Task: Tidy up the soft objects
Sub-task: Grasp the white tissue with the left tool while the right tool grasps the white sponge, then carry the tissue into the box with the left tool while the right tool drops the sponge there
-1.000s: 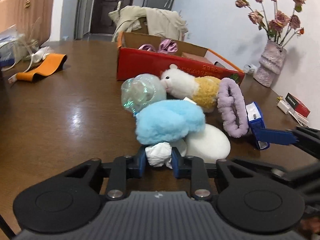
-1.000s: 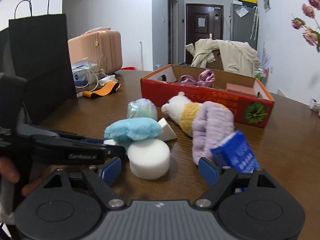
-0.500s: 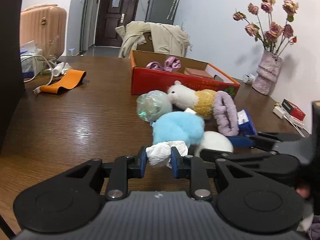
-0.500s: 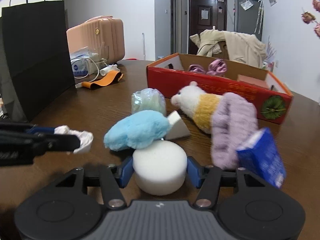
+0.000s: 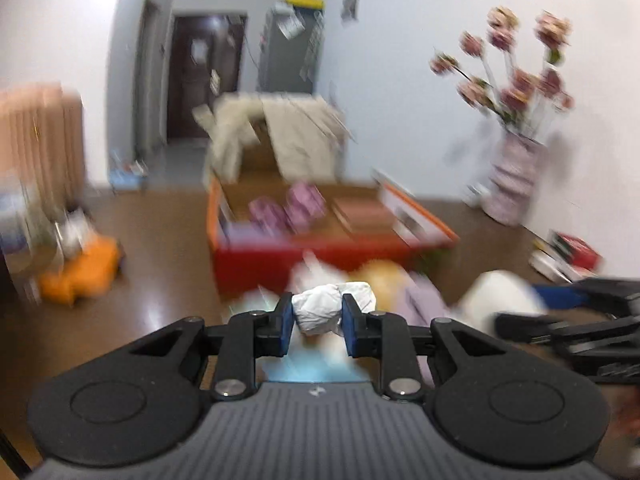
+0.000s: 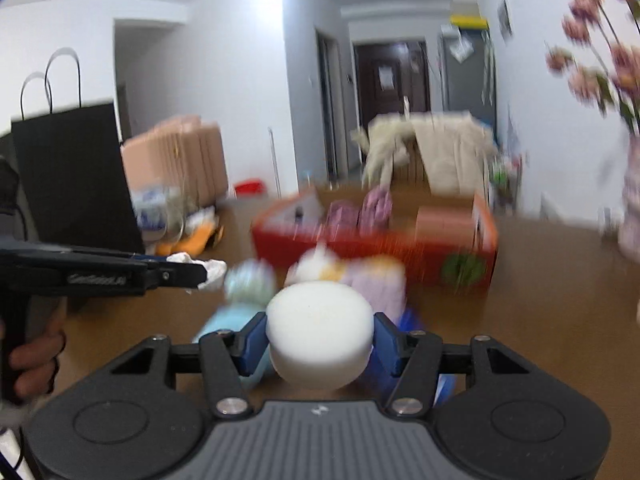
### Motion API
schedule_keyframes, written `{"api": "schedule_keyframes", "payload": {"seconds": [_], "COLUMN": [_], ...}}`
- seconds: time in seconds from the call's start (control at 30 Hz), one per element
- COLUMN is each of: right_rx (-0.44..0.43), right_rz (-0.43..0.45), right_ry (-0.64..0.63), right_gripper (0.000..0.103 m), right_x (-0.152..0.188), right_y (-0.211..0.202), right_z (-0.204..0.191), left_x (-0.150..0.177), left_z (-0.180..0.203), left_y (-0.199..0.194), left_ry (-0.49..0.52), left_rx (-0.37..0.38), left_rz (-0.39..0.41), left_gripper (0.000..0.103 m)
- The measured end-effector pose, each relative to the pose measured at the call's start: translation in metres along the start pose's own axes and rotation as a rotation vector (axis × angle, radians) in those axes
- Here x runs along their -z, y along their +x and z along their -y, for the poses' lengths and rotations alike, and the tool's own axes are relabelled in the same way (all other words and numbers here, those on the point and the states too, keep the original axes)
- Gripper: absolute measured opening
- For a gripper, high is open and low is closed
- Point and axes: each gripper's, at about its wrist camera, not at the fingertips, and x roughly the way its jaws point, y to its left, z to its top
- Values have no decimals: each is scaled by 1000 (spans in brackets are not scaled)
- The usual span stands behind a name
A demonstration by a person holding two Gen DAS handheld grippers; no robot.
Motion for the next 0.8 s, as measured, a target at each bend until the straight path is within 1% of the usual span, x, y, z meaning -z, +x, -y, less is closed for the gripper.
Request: {"api": "schedule_keyframes", "payload": {"seconds": [0.03,0.1,0.17,0.2,0.23,0.27,0.3,0.33,0.37,0.4,0.43,0.47,0.53,0.6,0.63,0.67,0.73,0.8], "right_rx": [9,7,-2,-9,-7,21,52,79,107,130,141,123,58,18,-15,-39,-51,-25], "right_rz": [16,18,-32,-71,-126,-160,-205,-261,-303,-339,-365,-384,-429,-431,-428,-418,-409,-382], "right_ry": [-23,-39,-22,-23,-35,-43,-83,-131,-165,-202,-220,-216,-201,-139,-84,-22,62,41], "right_gripper": [55,55,55,55,55,55,55,55,55,55,55,55,56,58,62,70,71,73], "right_x": [-18,-54,-90,-103,-116,-123,-126,-126,-124,-120,-115,-111,-102,-100,-100,-99,-99,-101], "right_y": [10,42,91,117,152,180,209,239,266,288,308,322,345,351,352,352,350,348], "right_z": [10,34,59,67,75,80,81,80,79,78,78,76,74,82,90,100,111,110], "left_x": [-13,-43,-69,-78,-85,-88,-90,-88,-87,-85,-84,-81,-77,-77,-78,-78,-79,-81], "left_z": [-4,-15,-24,-27,-31,-33,-34,-34,-34,-33,-35,-38,-45,-49,-50,-50,-50,-51], "left_y": [12,51,102,125,151,175,198,216,231,247,256,266,278,278,278,278,280,281], "left_ry": [-3,20,52,78,84,92,119,132,155,181,185,185,166,155,146,149,156,149], "left_rx": [-30,-53,-124,-130,-148,-186,-218,-229,-223,-220,-231,-241,-249,-225,-214,-206,-200,-187], "left_rz": [12,5,-39,-64,-89,-115,-150,-178,-203,-231,-244,-254,-260,-248,-245,-242,-236,-230], "left_gripper": [25,25,25,25,25,26,26,26,26,26,26,27,28,29,31,31,31,31]}}
